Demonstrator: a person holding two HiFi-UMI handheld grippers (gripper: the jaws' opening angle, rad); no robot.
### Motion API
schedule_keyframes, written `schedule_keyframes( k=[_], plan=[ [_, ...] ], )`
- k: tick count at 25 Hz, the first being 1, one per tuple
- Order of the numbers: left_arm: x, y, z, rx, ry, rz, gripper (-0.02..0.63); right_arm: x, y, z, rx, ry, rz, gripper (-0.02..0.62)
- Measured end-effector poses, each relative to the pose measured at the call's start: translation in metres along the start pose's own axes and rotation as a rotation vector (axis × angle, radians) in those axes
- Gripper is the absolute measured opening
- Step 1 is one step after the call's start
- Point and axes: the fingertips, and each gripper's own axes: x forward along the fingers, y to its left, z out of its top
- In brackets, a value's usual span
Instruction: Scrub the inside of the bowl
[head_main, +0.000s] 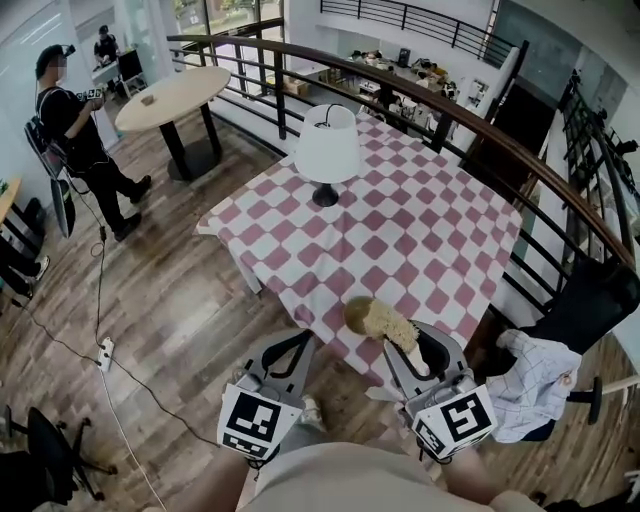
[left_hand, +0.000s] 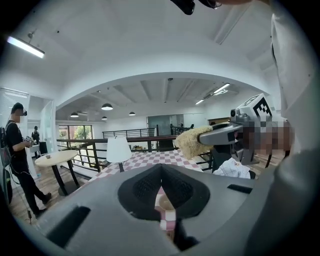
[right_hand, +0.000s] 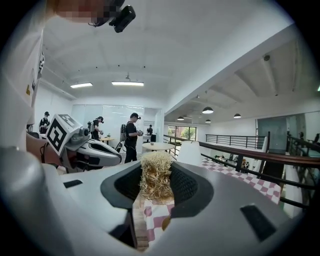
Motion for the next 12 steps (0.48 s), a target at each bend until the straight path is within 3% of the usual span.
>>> schedule_keyframes(
  k=[12],
  plan=[
    [0.035,0.032,-0.01,-0.017,0.004,-0.106,0.015,0.044,-0.018,0.002,-0.03,0.03,-0.097,0.15]
  ],
)
